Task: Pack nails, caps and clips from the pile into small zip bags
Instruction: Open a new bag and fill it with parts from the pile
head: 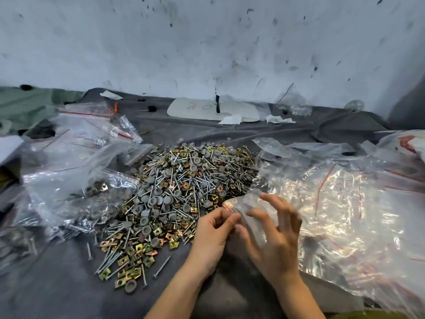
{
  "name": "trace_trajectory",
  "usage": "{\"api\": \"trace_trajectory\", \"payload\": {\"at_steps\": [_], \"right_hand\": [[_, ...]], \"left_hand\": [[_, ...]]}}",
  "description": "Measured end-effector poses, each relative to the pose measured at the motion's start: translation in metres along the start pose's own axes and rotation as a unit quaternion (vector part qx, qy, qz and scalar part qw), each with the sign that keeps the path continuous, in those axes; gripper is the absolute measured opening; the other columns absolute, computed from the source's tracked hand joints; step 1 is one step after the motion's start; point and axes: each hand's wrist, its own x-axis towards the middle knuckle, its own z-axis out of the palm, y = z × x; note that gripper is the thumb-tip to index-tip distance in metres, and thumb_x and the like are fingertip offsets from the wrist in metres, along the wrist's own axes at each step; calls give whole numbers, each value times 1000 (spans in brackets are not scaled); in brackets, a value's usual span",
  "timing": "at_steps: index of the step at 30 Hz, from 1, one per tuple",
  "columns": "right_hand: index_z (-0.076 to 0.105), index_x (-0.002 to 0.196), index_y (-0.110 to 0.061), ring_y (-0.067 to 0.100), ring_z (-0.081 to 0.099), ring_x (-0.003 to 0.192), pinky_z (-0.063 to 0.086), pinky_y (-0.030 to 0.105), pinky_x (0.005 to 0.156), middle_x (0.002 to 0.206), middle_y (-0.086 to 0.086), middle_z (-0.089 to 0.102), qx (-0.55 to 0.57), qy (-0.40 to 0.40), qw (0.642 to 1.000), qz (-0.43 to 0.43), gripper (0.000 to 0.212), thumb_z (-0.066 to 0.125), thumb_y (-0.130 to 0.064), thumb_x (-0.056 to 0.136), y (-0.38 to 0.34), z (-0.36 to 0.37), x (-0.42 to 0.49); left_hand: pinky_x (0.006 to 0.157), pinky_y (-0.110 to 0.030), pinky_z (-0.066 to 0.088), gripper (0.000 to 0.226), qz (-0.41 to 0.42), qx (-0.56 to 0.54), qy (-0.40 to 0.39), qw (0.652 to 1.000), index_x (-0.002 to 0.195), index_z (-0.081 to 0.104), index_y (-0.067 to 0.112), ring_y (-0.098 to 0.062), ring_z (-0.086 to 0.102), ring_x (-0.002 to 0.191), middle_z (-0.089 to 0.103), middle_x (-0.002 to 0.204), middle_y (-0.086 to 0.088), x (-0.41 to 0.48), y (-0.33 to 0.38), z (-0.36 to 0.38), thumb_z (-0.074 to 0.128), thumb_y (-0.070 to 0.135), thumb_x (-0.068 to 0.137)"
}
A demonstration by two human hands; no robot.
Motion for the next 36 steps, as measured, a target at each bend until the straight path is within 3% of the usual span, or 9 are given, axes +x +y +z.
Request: {"api": "trace_trajectory", "payload": {"at_steps": [8, 11, 14, 16, 22, 24, 27, 32, 36], "right_hand": [[67, 73, -8, 27, 46, 123, 38, 39, 102, 115, 8, 63, 26, -41, 999, -19, 20, 61, -24, 85, 0, 5, 4], [64, 69, -5, 24, 51, 113, 38, 30, 100, 104, 8, 64, 70, 5, 996, 54, 22, 56, -17, 85, 0, 1, 6], [59, 67, -6, 23, 53, 101, 38, 23, 94, 97, 2, 61, 125, 50, 979, 151, 21, 53, -17, 84, 5, -9, 6], [59, 67, -6, 21, 53, 97, 38, 22, 90, 95, 2, 60, 130, 52, 979, 145, 21, 52, -16, 84, 5, -12, 4], [65, 81, -7, 17, 52, 105, 36, 13, 90, 103, 2, 60, 145, -27, 972, 185, 14, 56, -16, 86, 1, -9, 6], [64, 96, -10, 23, 48, 114, 33, 20, 98, 114, 5, 56, 84, -13, 960, 266, 14, 61, -2, 85, 6, -7, 4], [55, 117, -16, 27, 51, 115, 40, 43, 101, 114, -2, 54, 69, -61, 917, 389, 32, 62, -7, 87, 13, -7, 4], [56, 115, -27, 26, 55, 104, 36, 44, 102, 90, -7, 61, 14, -152, 909, 388, 32, 64, -15, 86, 12, -5, 7], [66, 103, -21, 31, 59, 100, 43, 46, 95, 90, -1, 64, 16, -134, 909, 394, 22, 61, -7, 86, 15, -5, 6]], "left_hand": [[60, -19, 39, 22, 21, -11, -6, 1000, 67, 56, 9, -9, 47, 61, 53, 62, -1, -1, 2, -1, 66, 25, 77], [60, -21, 39, 24, 39, 22, -12, 999, 71, 61, 6, -10, 49, 62, 56, 64, -3, 0, 1, -2, 68, 27, 78], [57, -18, 37, 18, 46, 68, -16, 996, 74, 63, 7, -5, 48, 59, 56, 62, 5, -1, -1, -1, 72, 18, 84], [61, -13, 40, 12, 55, 100, -25, 993, 79, 62, 13, 1, 51, 61, 59, 64, 11, -1, 0, 2, 70, 11, 87], [70, -10, 49, 41, 80, 242, 4, 967, 92, 39, 28, 4, 64, 77, 65, 82, 8, 11, 3, 1, 66, -2, 87], [66, -5, 46, 40, 75, 250, 18, 965, 89, 39, 29, 12, 61, 77, 63, 82, 8, 13, 4, -5, 66, -1, 87], [62, -9, 44, 32, 98, 284, 30, 953, 79, 50, 27, 8, 58, 69, 61, 72, 8, 16, 6, -18, 70, 2, 85], [75, -11, 50, 25, 68, 212, -14, 975, 85, 73, 32, 4, 68, 87, 74, 89, 19, 13, 15, -30, 73, 7, 82], [83, -10, 48, 15, 41, 241, -91, 965, 86, 74, 32, 6, 60, 102, 65, 113, 18, 6, 18, -33, 64, 41, 79]]}}
